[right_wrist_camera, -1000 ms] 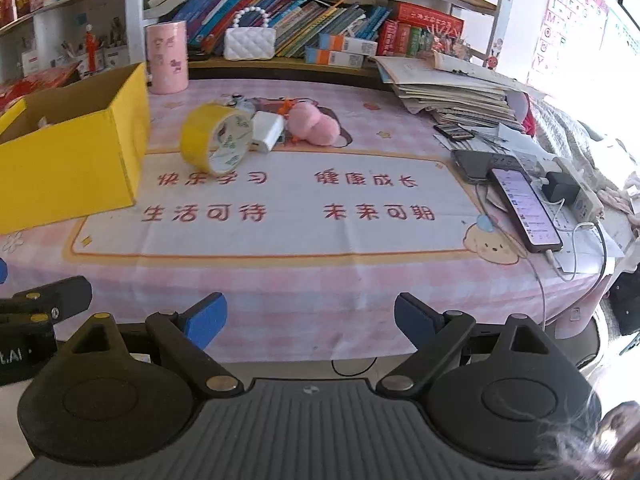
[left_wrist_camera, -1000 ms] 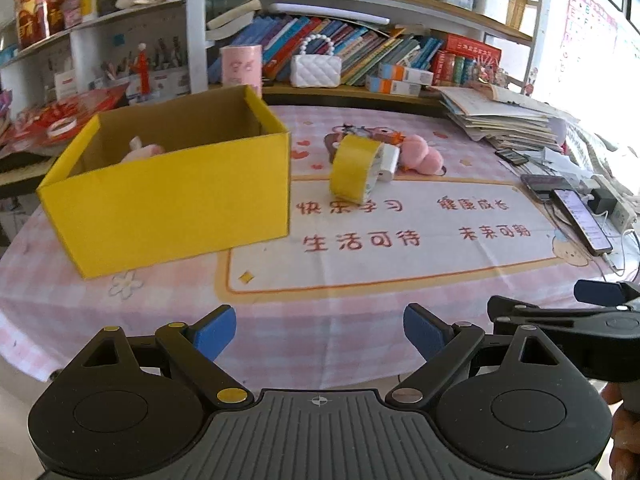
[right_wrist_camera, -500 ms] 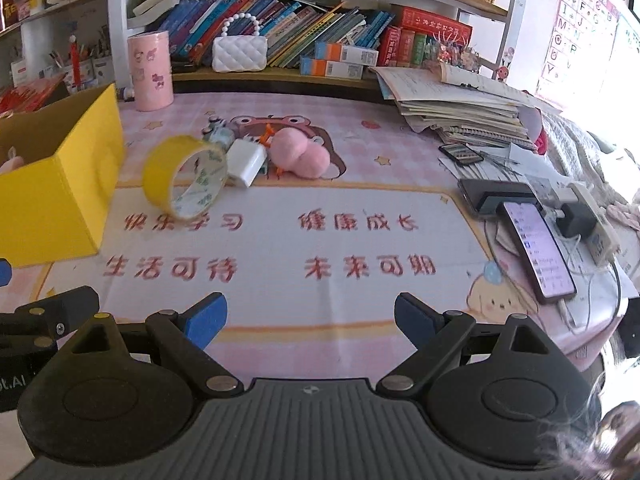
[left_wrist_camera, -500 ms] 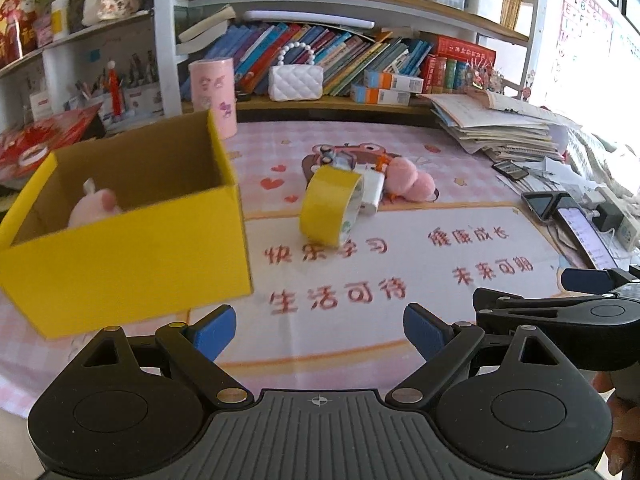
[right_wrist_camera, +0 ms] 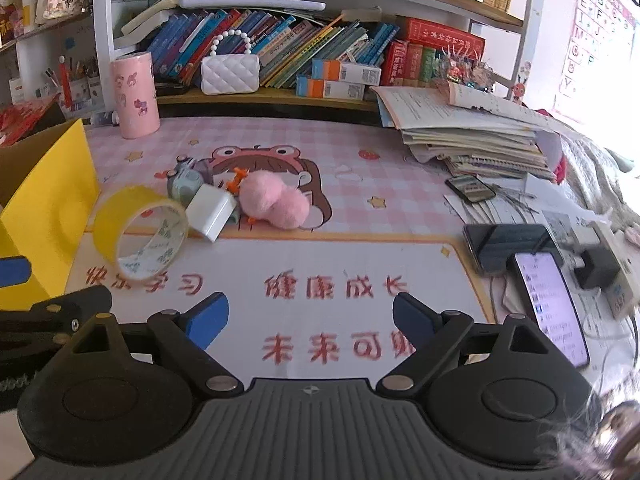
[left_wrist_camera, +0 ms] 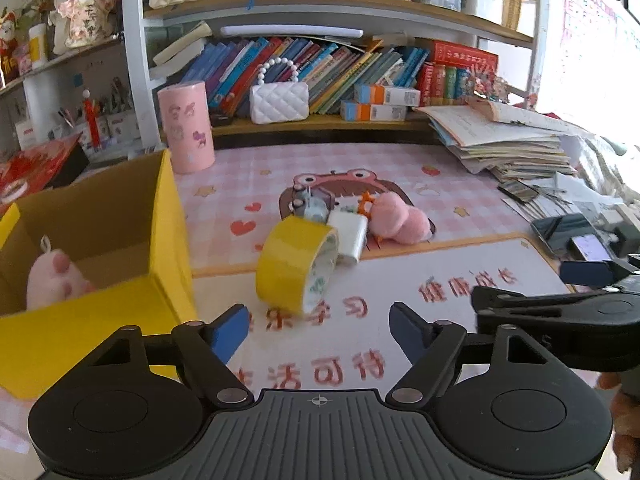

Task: Organize objects
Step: 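Grasp the yellow tape roll by its rim with the left tool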

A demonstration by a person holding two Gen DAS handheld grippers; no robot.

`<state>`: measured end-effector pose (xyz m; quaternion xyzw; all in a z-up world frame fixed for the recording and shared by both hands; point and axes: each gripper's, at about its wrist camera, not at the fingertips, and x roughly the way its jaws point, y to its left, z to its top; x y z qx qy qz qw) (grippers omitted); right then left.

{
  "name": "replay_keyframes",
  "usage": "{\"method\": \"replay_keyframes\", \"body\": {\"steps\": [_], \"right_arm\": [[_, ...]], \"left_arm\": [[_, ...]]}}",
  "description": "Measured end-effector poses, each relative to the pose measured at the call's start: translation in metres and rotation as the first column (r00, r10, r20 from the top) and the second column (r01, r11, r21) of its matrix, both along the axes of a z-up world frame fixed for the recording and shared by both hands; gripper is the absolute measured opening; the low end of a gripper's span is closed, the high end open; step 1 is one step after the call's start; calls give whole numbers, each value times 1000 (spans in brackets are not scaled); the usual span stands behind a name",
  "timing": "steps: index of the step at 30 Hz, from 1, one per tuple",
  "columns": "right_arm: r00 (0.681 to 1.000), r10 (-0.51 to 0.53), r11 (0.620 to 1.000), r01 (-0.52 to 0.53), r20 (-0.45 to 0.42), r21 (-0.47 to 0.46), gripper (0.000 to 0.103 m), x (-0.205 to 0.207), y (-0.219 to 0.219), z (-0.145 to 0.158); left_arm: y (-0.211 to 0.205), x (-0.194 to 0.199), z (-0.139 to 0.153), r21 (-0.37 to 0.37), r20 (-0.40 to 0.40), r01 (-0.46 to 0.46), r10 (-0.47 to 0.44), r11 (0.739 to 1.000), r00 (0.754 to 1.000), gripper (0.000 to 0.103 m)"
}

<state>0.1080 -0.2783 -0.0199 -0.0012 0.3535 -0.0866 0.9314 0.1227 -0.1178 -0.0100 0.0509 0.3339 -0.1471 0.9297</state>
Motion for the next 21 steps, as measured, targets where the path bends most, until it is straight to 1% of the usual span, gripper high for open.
{"method": "replay_keyframes", "body": {"steps": [4, 10, 14, 18, 21], "right_arm": [[1000, 18, 1000, -18, 5, 4, 89, 14, -14, 0], [998, 55, 998, -55, 10, 9, 89, 35, -28, -3], [995, 98, 995, -98, 4, 15, 89, 48, -31, -6], [989, 150, 988, -150, -7, 22, 89, 61, -31, -12], [983, 184, 983, -184, -10, 13, 89, 72, -29, -16]], "left_arm": [[-7, 23, -3, 23, 5, -54, 54, 998, 999, 78], [-15, 56, -17, 66, -29, -115, 117, 991, 993, 77], [-18, 76, -28, 79, -77, -139, 145, 987, 986, 73], [-22, 90, -38, 102, -98, -149, 159, 984, 982, 71], [-23, 98, -43, 115, -115, -154, 167, 981, 979, 65]]}}
